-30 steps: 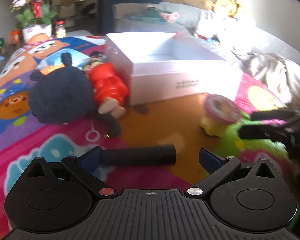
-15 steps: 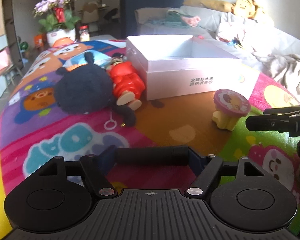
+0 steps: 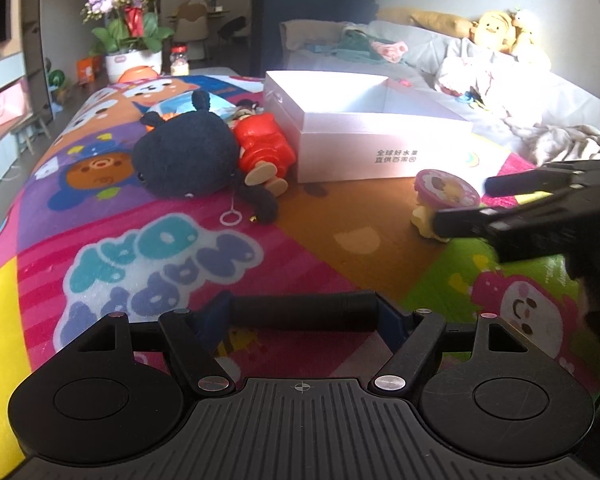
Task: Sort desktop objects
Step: 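Carry the toy cup and black stick over the white box and release both, then reach the right gripper to the red hooded doll and grasp it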
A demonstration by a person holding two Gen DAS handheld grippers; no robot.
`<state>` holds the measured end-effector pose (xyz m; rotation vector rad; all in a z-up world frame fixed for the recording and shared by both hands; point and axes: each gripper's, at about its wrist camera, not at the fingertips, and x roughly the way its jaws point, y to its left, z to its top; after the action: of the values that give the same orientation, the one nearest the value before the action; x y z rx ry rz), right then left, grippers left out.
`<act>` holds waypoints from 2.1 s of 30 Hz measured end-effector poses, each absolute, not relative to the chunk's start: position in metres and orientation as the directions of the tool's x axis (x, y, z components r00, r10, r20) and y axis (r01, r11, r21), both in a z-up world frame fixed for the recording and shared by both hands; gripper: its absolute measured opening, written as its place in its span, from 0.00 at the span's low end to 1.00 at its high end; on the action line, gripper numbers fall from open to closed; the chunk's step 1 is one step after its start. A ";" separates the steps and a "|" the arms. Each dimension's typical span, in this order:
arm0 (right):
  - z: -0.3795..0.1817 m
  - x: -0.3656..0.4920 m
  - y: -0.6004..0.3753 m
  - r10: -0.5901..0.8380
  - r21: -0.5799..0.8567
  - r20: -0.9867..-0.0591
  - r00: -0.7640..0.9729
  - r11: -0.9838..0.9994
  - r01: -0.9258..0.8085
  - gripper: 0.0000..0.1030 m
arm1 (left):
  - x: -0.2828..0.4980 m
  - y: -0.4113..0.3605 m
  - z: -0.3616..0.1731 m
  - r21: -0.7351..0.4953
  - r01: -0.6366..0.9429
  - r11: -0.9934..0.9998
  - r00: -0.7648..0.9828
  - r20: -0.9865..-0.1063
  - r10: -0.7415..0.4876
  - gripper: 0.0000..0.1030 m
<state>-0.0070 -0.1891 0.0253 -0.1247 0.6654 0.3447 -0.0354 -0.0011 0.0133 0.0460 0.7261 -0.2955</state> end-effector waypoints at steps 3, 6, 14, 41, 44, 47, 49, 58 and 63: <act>0.023 0.004 -0.182 0.275 0.000 -0.647 0.712 0.933 -0.360 0.73 | -0.038 -0.002 0.012 -0.060 0.286 0.956 0.709 -0.659 -0.253 0.77; 0.022 0.010 -0.172 0.255 -0.037 -0.644 0.721 0.931 -0.363 0.54 | -0.041 -0.003 0.013 -0.049 0.284 0.958 0.713 -0.657 -0.245 0.77; 0.058 -0.029 -0.185 0.306 -0.104 -0.592 0.745 0.888 -0.448 0.54 | -0.041 -0.002 0.038 -0.031 0.300 0.954 0.745 -0.616 -0.254 0.77; 0.132 0.099 -0.232 0.219 0.006 -0.313 0.924 0.973 -0.229 0.82 | 0.046 0.020 0.031 0.031 0.149 0.988 0.834 -0.540 -0.108 0.99; 0.119 0.089 -0.224 0.208 -0.023 -0.334 0.919 0.973 -0.228 0.85 | 0.039 0.026 0.004 0.081 0.125 0.989 0.820 -0.569 -0.057 0.99; 0.101 0.070 -0.207 0.200 -0.127 -0.357 0.912 0.957 -0.259 0.85 | 0.034 0.029 -0.002 0.124 0.072 0.990 0.828 -0.561 0.010 0.99; 0.088 0.054 -0.189 0.221 -0.193 -0.370 0.902 0.932 -0.308 0.85 | 0.030 0.041 0.006 0.076 0.012 0.997 0.841 -0.540 0.031 0.99; 0.042 0.021 -0.084 0.316 -0.422 -0.424 0.849 0.760 -0.494 0.43 | 0.027 0.090 0.010 -0.100 -0.282 0.954 0.815 -0.551 0.183 1.00; 0.055 0.068 -0.046 0.272 -0.395 -0.469 0.840 0.786 -0.475 0.31 | 0.021 0.096 0.008 -0.174 -0.234 0.957 0.840 -0.532 0.109 1.00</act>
<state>0.0676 -0.0457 0.0553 -0.5275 0.4055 0.4142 0.0212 0.0959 0.0083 -0.2370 0.5457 0.1832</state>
